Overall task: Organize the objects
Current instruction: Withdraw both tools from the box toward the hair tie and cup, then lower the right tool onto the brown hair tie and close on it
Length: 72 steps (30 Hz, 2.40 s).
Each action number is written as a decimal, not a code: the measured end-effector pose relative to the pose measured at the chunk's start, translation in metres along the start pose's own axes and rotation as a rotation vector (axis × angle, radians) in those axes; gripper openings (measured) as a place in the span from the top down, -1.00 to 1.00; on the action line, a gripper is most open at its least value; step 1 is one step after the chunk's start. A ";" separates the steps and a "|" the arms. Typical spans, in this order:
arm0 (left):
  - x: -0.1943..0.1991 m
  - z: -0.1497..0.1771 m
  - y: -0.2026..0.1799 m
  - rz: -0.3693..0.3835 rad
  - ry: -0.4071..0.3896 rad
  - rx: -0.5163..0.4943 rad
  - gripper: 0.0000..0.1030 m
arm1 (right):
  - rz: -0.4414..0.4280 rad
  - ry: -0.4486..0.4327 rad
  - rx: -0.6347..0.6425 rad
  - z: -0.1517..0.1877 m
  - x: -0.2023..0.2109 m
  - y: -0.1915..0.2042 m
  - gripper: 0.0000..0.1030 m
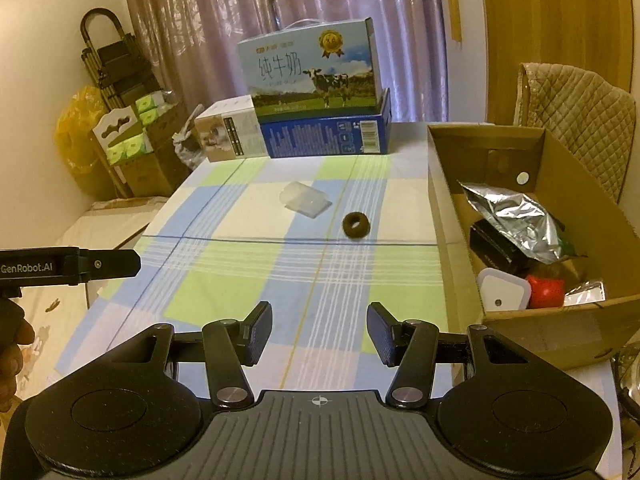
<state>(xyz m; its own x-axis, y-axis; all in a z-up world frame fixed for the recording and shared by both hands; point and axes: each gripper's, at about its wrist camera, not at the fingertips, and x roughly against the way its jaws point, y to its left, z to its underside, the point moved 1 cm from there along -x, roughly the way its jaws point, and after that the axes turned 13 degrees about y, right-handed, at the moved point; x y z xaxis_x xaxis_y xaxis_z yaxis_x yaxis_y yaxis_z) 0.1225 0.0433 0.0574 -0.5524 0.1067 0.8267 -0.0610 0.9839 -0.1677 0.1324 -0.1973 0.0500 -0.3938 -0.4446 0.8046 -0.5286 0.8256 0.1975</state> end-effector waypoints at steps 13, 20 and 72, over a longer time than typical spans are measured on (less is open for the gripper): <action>-0.043 -0.021 0.009 -0.015 0.026 -0.007 -0.97 | 0.026 -0.003 0.013 -0.025 -0.044 0.001 0.03; -0.082 -0.047 0.016 -0.005 0.046 0.004 -0.97 | 0.048 -0.015 0.028 -0.053 -0.086 -0.005 0.03; -0.244 -0.123 0.043 -0.026 0.044 -0.019 -0.97 | 0.173 -0.003 0.101 -0.123 -0.270 -0.044 0.68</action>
<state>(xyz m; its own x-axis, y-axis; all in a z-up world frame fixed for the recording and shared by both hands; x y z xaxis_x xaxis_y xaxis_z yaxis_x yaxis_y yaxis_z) 0.3566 0.0773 -0.0855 -0.5141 0.0867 0.8534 -0.0590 0.9889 -0.1360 0.3549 -0.0708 -0.1070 -0.4878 -0.3000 0.8198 -0.5254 0.8509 -0.0012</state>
